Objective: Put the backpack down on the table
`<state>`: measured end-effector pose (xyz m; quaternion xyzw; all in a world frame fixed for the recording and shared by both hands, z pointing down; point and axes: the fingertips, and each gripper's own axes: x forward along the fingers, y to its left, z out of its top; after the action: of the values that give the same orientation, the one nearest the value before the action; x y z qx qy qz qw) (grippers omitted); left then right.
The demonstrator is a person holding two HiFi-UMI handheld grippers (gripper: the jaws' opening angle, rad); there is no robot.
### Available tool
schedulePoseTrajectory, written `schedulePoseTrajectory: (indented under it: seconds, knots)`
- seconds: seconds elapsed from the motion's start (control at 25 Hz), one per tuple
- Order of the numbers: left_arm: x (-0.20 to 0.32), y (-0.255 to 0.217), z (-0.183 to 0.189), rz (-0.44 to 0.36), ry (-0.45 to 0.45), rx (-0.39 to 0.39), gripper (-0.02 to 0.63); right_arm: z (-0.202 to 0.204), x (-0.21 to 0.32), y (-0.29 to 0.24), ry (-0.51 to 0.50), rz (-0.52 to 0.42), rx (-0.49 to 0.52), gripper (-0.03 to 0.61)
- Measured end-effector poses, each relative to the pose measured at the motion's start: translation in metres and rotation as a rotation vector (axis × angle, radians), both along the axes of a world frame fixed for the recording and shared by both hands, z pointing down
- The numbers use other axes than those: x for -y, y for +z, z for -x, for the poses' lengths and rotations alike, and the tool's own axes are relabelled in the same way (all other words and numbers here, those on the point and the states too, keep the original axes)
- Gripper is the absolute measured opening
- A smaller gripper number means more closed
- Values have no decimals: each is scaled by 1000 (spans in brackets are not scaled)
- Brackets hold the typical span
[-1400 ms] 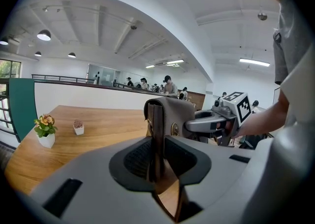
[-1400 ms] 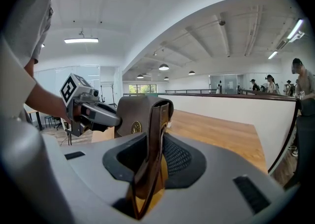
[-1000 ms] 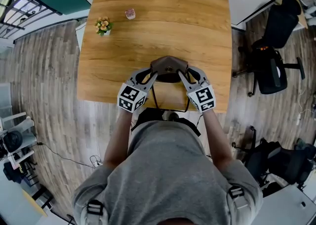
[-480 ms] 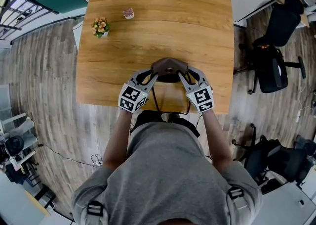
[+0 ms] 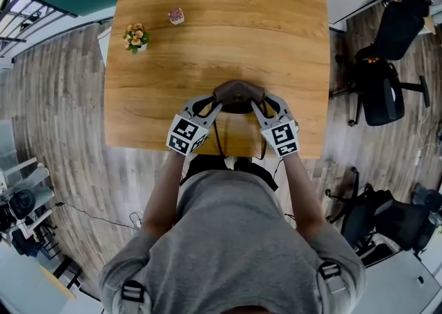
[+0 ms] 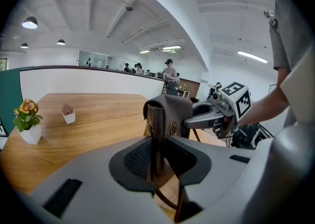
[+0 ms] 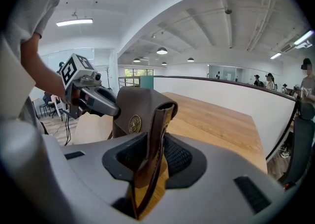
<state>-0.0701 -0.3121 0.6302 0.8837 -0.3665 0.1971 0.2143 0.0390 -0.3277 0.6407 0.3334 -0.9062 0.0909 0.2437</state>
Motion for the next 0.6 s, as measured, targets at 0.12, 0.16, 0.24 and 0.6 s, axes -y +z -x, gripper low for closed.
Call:
schedulePoseTrajectory:
  seconds: [0.12, 0.16, 0.24, 0.6]
  knots:
    - [0, 5, -1, 7, 9, 6, 95, -1, 0, 5, 5, 6, -4, 112]
    - [0, 6, -1, 10, 11, 7, 95, -1, -1, 7, 5, 7, -8, 113]
    - [0, 10, -2, 16, 12, 8, 95, -2, 0, 10, 7, 11, -12, 112]
    - [-8, 27, -3, 38, 35, 29, 95, -5, -9, 27, 11, 31, -35, 121]
